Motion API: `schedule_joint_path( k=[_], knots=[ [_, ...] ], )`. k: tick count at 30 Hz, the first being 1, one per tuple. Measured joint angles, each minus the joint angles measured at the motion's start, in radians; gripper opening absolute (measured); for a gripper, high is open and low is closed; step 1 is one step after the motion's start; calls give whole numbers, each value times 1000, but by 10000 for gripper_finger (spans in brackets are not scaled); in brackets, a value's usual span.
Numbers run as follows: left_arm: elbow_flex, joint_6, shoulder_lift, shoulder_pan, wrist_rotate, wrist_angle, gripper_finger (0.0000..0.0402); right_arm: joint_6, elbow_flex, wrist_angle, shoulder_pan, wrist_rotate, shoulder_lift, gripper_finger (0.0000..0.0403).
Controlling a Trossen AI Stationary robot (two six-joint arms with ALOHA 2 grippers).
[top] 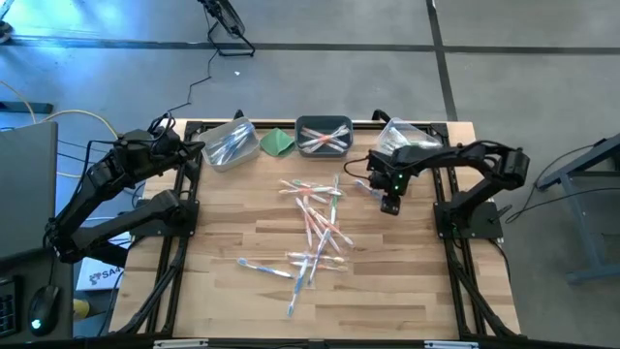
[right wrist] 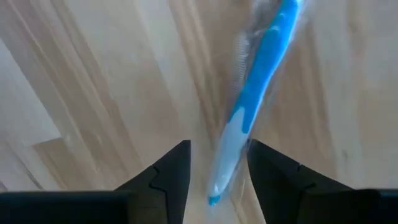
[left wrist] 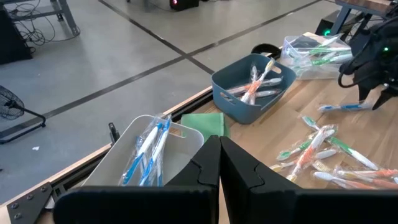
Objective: Pick & Place Toothbrushes
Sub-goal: Put the blue toothbrush into the gray bin
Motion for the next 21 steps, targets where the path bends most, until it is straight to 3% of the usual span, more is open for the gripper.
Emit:
schedule_joint_path(
  k=[10,21],
  knots=[
    [0,0,0,0,0,0,0,130,-46,103,83,134,-5,141],
    [0,0,0,0,0,0,0,152,-48,110,101,160,-3,64]
  ],
)
